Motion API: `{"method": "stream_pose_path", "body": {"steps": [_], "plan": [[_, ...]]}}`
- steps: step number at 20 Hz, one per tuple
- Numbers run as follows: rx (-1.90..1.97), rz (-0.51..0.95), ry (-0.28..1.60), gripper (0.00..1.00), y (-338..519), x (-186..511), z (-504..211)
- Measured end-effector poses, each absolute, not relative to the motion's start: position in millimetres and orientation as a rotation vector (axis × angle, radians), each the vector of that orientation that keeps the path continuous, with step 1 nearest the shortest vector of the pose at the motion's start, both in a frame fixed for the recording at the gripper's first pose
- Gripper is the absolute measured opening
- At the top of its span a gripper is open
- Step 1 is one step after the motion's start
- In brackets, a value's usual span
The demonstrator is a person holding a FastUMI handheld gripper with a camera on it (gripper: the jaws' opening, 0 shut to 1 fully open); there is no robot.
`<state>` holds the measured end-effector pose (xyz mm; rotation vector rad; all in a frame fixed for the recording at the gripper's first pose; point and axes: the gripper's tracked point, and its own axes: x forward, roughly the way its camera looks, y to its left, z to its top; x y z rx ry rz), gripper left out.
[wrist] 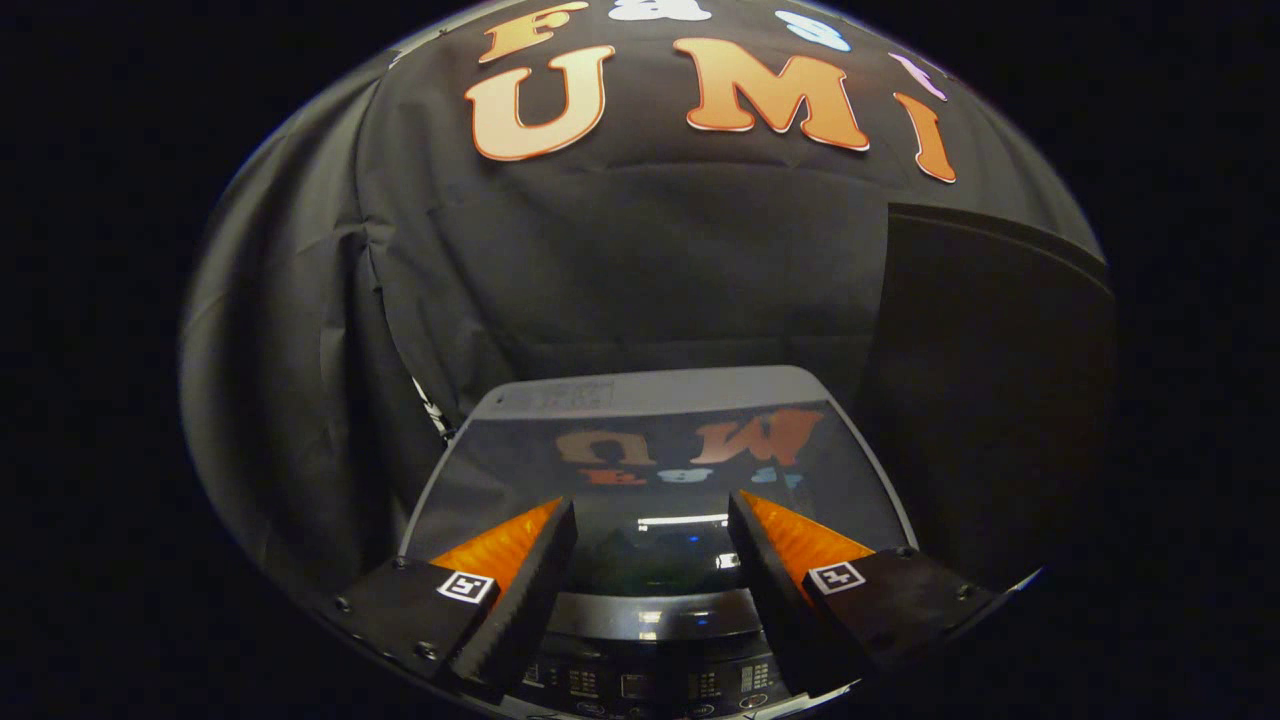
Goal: Put the clothes into the washing machine and then close the washing machine lid.
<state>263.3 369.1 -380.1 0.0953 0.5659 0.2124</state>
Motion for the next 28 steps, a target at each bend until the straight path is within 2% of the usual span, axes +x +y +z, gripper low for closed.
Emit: {"method": "stream_pose_path", "body": {"steps": [5, 8, 11, 15, 21, 28], "plan": [[0.101, 0.220, 0.679, 0.98, 375, 246, -416], [0.135, 0.260, 0.707, 0.99, 377, 238, -405], [0.148, 0.289, 0.626, 0.99, 362, 227, -337], [0.140, 0.306, 0.418, 0.98, 321, 217, -202], [0.171, 0.211, 0.146, 0.98, 200, 204, -43], [0.054, 0.116, 0.035, 0.98, 13, 146, 28]]}}
